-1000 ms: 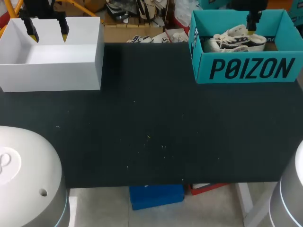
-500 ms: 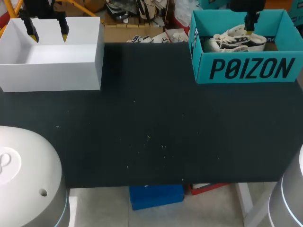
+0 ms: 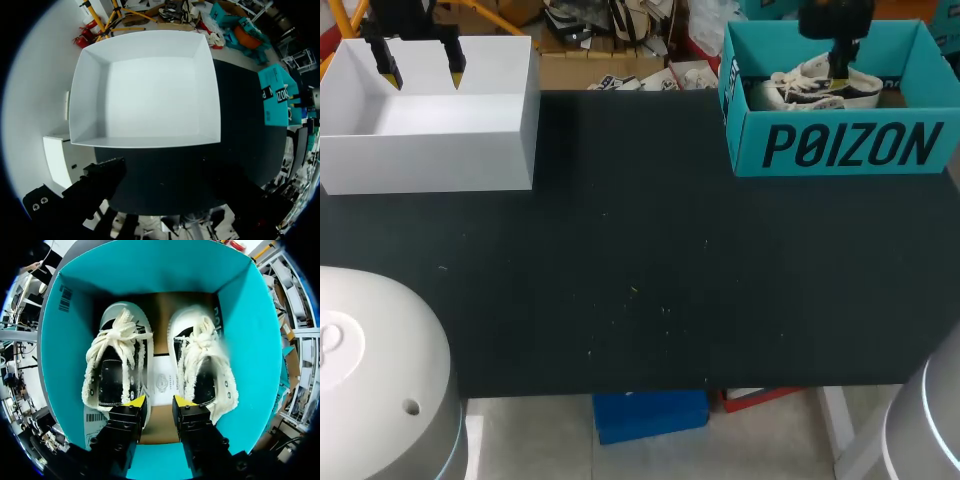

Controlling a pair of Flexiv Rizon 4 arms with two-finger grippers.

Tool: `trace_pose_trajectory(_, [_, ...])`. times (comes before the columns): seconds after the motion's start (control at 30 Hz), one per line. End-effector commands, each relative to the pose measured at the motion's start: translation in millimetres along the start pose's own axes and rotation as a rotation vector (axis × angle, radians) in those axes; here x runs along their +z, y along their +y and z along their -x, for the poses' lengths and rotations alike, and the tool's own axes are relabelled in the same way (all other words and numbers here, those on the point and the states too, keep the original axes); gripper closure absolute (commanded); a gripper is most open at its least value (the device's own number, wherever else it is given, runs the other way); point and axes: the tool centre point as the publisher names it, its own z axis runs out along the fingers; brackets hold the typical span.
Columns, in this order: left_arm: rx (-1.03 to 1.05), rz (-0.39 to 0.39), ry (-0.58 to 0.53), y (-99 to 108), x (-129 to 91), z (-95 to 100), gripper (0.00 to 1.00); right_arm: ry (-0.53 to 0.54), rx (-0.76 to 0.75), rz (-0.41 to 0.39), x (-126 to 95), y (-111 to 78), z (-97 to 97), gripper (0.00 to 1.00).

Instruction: Take the shoe out of the shoebox, open the shoe tongue, remove and reinsert the insole, then place the shoe into the shoebox

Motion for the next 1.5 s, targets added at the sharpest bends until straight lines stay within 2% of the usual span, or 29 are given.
trace_pose_trajectory(0.03, [-0.002,0.002,-0.003,0.5,-0.7,-0.6,0.00,0.033,0.000,0.007,20.0,2.6,8.6,0.69])
trace_pose_trajectory(0.43, [-0.002,0.002,-0.003,0.5,-0.7,-0.6,0.00,0.065,0.013,0.032,56.5,7.6,6.0,0.69])
trace_pose_trajectory(0.67, [-0.002,0.002,-0.003,0.5,-0.7,-0.6,0.00,0.071,0.017,0.039,63.0,9.8,5.8,0.71])
trace_pose_trajectory(0.77, [-0.002,0.002,-0.003,0.5,-0.7,-0.6,0.00,0.072,0.017,0.040,62.9,9.9,6.1,0.82])
trace_pose_trajectory(0.8, [-0.002,0.002,-0.003,0.5,-0.7,-0.6,0.00,0.071,0.018,0.040,62.8,9.9,6.1,0.95])
trace_pose_trajectory(0.83, [-0.002,0.002,-0.003,0.5,-0.7,-0.6,0.00,0.071,0.018,0.039,62.7,9.8,6.1,1.00])
trace_pose_trajectory(0.93, [-0.002,0.002,-0.003,0.5,-0.7,-0.6,0.00,0.071,0.015,0.039,62.3,9.4,5.1,1.00])
trace_pose_trajectory(1.2, [-0.002,0.002,-0.003,0.5,-0.7,-0.6,0.00,0.055,0.022,0.031,42.2,4.6,-0.6,1.00])
trace_pose_trajectory(1.5, [-0.002,0.002,-0.003,0.5,-0.7,-0.6,0.00,0.022,0.032,0.021,1.0,-0.2,-9.1,1.00])
